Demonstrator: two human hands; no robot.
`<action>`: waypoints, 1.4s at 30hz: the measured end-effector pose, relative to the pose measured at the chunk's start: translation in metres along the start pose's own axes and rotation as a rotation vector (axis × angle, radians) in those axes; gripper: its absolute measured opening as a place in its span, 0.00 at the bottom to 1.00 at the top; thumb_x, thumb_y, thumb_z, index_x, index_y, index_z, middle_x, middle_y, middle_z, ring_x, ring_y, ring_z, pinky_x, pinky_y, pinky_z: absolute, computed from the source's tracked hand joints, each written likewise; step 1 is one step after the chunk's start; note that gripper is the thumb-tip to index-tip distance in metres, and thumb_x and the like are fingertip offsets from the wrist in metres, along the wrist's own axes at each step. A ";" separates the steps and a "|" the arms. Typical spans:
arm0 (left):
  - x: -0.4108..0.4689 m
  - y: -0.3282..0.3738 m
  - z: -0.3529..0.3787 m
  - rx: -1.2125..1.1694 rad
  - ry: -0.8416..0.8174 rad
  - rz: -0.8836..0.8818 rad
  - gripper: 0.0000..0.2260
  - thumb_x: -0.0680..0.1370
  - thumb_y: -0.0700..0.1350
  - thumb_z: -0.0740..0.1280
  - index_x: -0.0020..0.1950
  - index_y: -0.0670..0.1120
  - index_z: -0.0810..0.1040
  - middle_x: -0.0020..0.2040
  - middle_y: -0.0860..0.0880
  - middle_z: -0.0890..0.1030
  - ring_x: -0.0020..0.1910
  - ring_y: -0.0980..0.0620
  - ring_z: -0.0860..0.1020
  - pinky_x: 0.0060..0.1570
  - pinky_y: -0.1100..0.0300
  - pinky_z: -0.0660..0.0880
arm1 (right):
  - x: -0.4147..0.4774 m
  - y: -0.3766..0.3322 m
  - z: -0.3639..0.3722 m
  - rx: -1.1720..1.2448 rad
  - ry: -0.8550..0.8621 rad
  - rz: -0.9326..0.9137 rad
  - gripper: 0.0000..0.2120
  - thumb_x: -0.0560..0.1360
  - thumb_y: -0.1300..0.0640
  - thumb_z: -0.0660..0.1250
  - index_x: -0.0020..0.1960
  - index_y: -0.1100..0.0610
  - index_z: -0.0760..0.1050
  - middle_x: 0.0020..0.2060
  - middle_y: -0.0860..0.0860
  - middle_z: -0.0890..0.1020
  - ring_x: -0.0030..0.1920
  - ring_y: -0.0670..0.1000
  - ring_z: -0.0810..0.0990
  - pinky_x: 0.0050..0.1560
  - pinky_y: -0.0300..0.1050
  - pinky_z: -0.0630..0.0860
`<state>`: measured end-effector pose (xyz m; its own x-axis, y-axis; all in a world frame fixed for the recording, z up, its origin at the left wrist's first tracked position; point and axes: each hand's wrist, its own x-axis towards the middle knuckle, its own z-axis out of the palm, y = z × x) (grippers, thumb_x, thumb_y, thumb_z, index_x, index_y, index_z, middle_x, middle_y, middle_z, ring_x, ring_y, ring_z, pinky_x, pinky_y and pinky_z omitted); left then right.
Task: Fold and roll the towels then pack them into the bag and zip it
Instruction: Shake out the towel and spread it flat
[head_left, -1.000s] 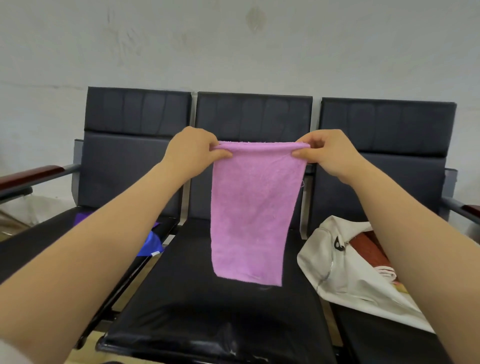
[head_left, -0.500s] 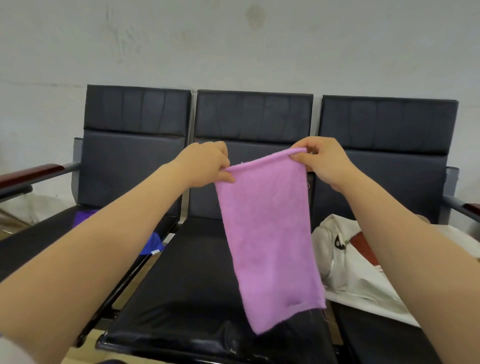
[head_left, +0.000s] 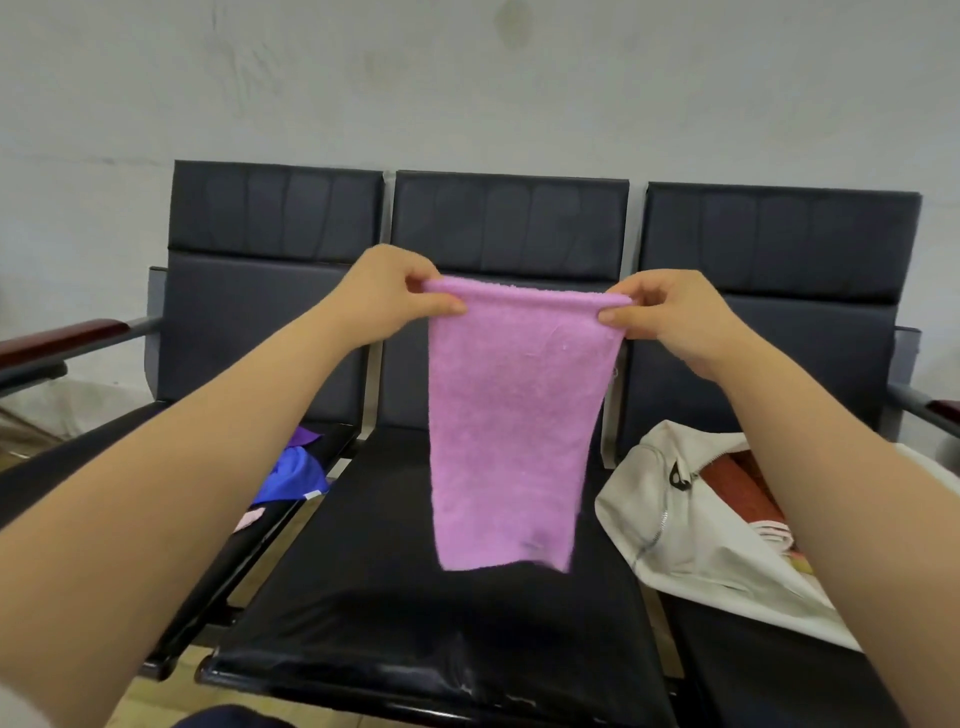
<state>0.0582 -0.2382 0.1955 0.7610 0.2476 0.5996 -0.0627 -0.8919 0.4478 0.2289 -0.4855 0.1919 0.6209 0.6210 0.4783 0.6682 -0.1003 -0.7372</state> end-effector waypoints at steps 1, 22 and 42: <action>-0.002 0.000 0.001 -0.102 0.043 -0.004 0.13 0.71 0.50 0.74 0.43 0.39 0.81 0.40 0.40 0.81 0.40 0.40 0.78 0.43 0.48 0.77 | 0.001 -0.001 -0.002 0.071 0.010 0.011 0.05 0.72 0.64 0.72 0.46 0.56 0.81 0.43 0.52 0.84 0.47 0.50 0.84 0.52 0.46 0.81; 0.044 -0.049 0.044 -0.324 0.169 -0.271 0.10 0.71 0.39 0.74 0.49 0.48 0.76 0.42 0.51 0.80 0.40 0.57 0.78 0.42 0.65 0.74 | 0.048 0.042 0.052 0.087 0.301 0.121 0.05 0.77 0.63 0.67 0.52 0.58 0.80 0.45 0.53 0.83 0.45 0.48 0.84 0.43 0.37 0.81; -0.235 -0.100 0.169 0.249 -0.752 0.000 0.04 0.77 0.46 0.61 0.50 0.49 0.73 0.49 0.54 0.76 0.44 0.58 0.72 0.43 0.66 0.68 | -0.174 0.173 0.130 -0.432 -0.842 0.202 0.10 0.72 0.56 0.70 0.38 0.43 0.74 0.48 0.42 0.82 0.50 0.42 0.80 0.55 0.42 0.77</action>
<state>-0.0050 -0.2714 -0.1023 0.9988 0.0045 -0.0493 0.0159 -0.9723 0.2331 0.1833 -0.5102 -0.0811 0.3559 0.8976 -0.2603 0.7787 -0.4388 -0.4485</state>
